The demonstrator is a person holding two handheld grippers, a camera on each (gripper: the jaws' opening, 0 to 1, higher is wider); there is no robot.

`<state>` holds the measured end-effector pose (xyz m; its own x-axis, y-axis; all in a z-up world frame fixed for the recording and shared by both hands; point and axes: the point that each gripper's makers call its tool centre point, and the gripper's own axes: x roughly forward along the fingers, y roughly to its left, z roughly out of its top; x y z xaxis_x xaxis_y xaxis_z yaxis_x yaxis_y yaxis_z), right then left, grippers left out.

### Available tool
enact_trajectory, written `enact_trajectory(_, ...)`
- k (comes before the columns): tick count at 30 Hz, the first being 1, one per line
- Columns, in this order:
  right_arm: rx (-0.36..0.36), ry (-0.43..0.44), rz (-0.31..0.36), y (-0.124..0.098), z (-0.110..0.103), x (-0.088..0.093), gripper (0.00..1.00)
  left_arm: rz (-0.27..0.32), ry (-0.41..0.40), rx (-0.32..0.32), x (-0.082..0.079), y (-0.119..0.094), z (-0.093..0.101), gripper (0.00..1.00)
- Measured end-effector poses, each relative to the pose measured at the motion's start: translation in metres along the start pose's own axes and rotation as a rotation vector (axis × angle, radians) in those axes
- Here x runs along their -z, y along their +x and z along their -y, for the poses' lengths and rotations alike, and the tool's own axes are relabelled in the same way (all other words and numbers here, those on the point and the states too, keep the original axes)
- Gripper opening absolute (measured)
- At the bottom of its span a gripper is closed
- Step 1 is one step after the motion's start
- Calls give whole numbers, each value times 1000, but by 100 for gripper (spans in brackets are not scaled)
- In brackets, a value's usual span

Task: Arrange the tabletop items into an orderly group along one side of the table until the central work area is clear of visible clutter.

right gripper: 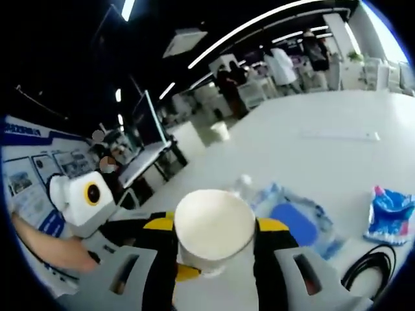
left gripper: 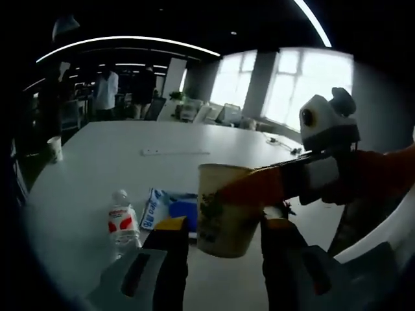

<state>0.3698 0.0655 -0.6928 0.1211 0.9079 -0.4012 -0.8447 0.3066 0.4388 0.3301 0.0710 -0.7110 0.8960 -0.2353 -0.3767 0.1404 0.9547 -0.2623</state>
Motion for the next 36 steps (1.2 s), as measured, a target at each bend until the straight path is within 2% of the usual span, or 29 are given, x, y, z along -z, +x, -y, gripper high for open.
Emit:
enact_trajectory(5,19,-15,0,5,15,-8,43,-2,-36,-41,10,-13,-12,39)
enact_trajectory(13,25,-62,6,14,23,-18,43,-5,-63,-81,15,-26,-26,39)
enact_trajectory(26,20,-243,-9,33,25,-26,43,-3,-121,-127,26,-33,-37,39)
enact_trajectory(36,23,-323,-7,51,32,-34,43,-9,-164,-174,37,-43,-45,38)
